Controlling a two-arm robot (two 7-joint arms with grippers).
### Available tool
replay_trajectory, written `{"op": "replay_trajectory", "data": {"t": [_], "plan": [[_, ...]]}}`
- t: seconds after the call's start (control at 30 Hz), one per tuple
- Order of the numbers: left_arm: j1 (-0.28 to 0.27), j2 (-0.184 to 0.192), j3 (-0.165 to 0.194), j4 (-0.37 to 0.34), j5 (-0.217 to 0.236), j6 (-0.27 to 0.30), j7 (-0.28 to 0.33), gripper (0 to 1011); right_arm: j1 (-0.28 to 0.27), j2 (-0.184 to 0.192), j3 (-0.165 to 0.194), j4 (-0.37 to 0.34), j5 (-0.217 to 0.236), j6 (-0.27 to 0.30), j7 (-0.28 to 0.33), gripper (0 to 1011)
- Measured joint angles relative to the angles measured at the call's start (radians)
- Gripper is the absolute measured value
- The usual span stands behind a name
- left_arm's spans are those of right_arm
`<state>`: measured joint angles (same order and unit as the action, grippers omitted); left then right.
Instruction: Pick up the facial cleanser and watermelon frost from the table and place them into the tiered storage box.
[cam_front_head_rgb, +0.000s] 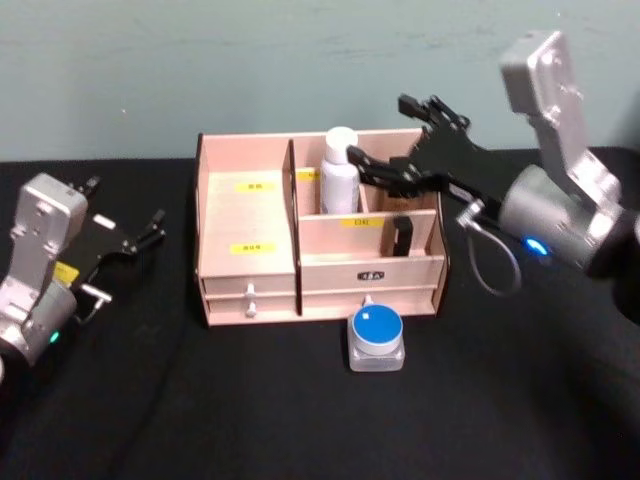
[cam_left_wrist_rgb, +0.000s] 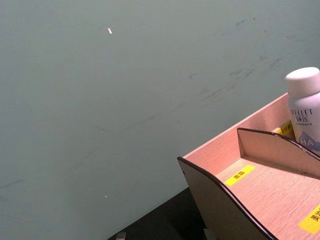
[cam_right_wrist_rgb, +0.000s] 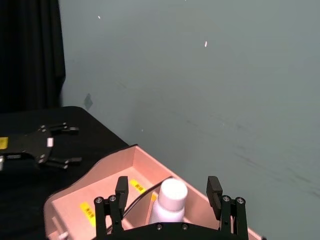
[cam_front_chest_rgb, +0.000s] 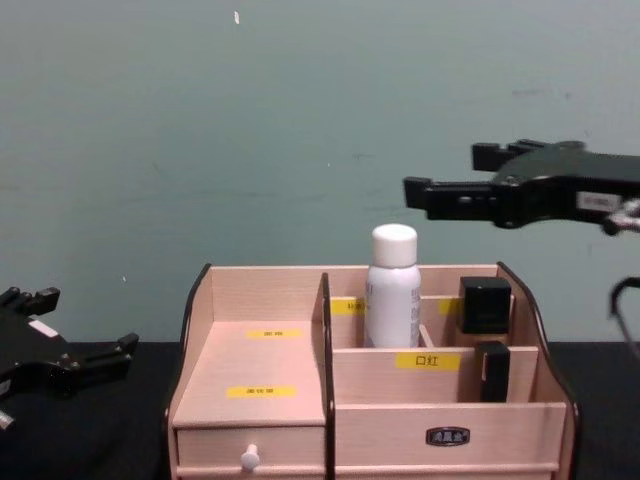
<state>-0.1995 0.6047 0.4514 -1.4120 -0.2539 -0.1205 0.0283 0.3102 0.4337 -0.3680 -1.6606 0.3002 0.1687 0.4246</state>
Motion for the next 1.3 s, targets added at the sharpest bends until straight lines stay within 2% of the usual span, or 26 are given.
{"op": "replay_trajectory", "data": {"t": [0.03,0.1,0.2,0.37,0.57,0.67,0.73,0.97,1.1,1.3], "plan": [[0.0,0.0,0.0,0.0,0.0,0.0,0.0,1001,-0.012,0.009,0.006,-0.017,0.006,0.004,0.0,1000],[0.0,0.0,0.0,0.0,0.0,0.0,0.0,1001,-0.07,0.045,0.029,-0.081,0.028,0.01,-0.004,1000],[0.0,0.0,0.0,0.0,0.0,0.0,0.0,1001,-0.113,0.071,0.044,-0.126,0.041,0.012,-0.007,1000],[0.0,0.0,0.0,0.0,0.0,0.0,0.0,1001,-0.224,0.127,0.085,-0.214,0.071,0.005,-0.021,1000],[0.0,0.0,0.0,0.0,0.0,0.0,0.0,1001,-0.337,0.161,0.12,-0.272,0.089,-0.011,-0.044,1000],[0.0,0.0,0.0,0.0,0.0,0.0,0.0,1001,-0.374,0.169,0.129,-0.283,0.093,-0.015,-0.052,1000],[0.0,0.0,0.0,0.0,0.0,0.0,0.0,1001,-0.42,0.175,0.134,-0.293,0.094,-0.015,-0.064,1000],[0.0,0.0,0.0,0.0,0.0,0.0,0.0,1001,-0.465,0.171,0.122,-0.285,0.084,0.014,-0.083,1000],[0.0,0.0,0.0,0.0,0.0,0.0,0.0,1001,-0.471,0.154,0.104,-0.272,0.065,0.062,-0.108,1000],[0.0,0.0,0.0,0.0,0.0,0.0,0.0,1001,-0.462,0.119,0.084,-0.252,0.06,0.136,-0.13,1000]]}}
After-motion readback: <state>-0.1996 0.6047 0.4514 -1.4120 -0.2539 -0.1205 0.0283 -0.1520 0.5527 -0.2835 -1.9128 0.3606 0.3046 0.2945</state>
